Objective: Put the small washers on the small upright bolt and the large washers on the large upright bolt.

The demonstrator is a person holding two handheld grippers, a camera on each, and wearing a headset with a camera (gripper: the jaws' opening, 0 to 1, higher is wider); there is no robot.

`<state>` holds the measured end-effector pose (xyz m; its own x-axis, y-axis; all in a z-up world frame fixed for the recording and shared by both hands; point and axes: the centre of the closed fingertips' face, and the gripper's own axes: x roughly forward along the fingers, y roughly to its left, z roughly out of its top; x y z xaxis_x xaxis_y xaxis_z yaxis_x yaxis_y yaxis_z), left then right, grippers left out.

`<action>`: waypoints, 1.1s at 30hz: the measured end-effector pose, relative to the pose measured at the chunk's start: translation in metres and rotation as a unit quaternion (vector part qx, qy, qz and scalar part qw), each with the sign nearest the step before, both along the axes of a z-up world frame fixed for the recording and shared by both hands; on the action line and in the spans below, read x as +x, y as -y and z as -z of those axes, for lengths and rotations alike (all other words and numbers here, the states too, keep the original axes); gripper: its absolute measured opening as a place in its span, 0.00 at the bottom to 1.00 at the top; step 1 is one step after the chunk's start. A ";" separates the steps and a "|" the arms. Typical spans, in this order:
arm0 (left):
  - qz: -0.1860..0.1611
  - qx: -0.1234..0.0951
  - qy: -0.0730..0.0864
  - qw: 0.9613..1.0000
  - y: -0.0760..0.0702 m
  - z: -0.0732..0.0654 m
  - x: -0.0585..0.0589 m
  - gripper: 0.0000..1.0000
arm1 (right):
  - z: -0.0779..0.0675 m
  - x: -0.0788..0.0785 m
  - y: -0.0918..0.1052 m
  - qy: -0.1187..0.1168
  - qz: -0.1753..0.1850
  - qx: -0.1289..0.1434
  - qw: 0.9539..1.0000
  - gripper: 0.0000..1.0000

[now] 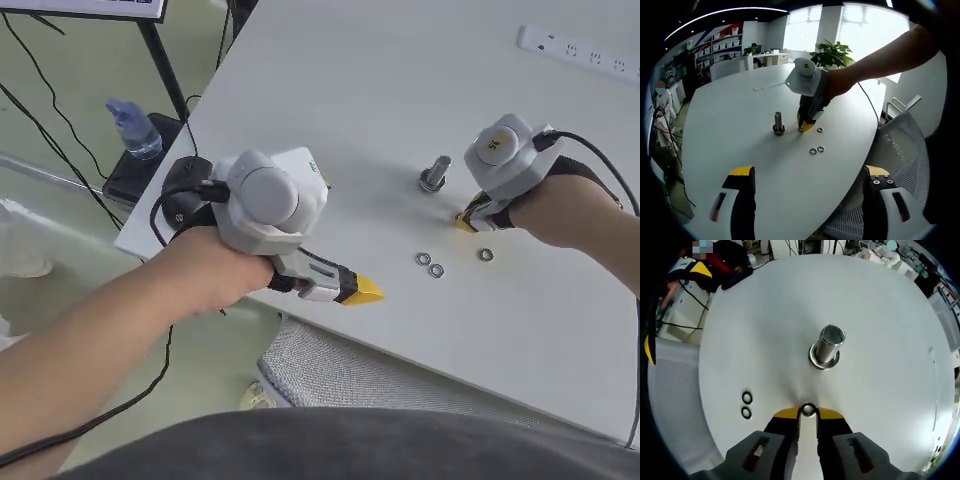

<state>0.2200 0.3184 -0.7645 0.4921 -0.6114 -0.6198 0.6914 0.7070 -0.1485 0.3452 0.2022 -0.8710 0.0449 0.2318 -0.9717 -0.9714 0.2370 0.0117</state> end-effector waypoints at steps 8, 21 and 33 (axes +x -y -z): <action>0.003 0.002 0.001 1.000 0.001 0.000 0.002 0.88 | -0.001 -0.001 0.001 -0.002 -0.002 0.003 1.000 0.13; 0.006 0.002 0.010 1.000 0.003 -0.005 0.006 0.89 | -0.007 0.000 0.011 -0.006 0.007 0.007 1.000 0.13; 0.006 0.000 0.012 1.000 0.007 -0.008 0.006 0.89 | -0.019 -0.007 0.031 -0.010 0.029 0.011 0.999 0.13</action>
<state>0.2259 0.3117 -0.7563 0.4994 -0.6175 -0.6077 0.7031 0.6987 -0.1321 0.3379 0.1712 -0.8516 0.0401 0.2501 -0.9674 -0.9557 0.2922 0.0359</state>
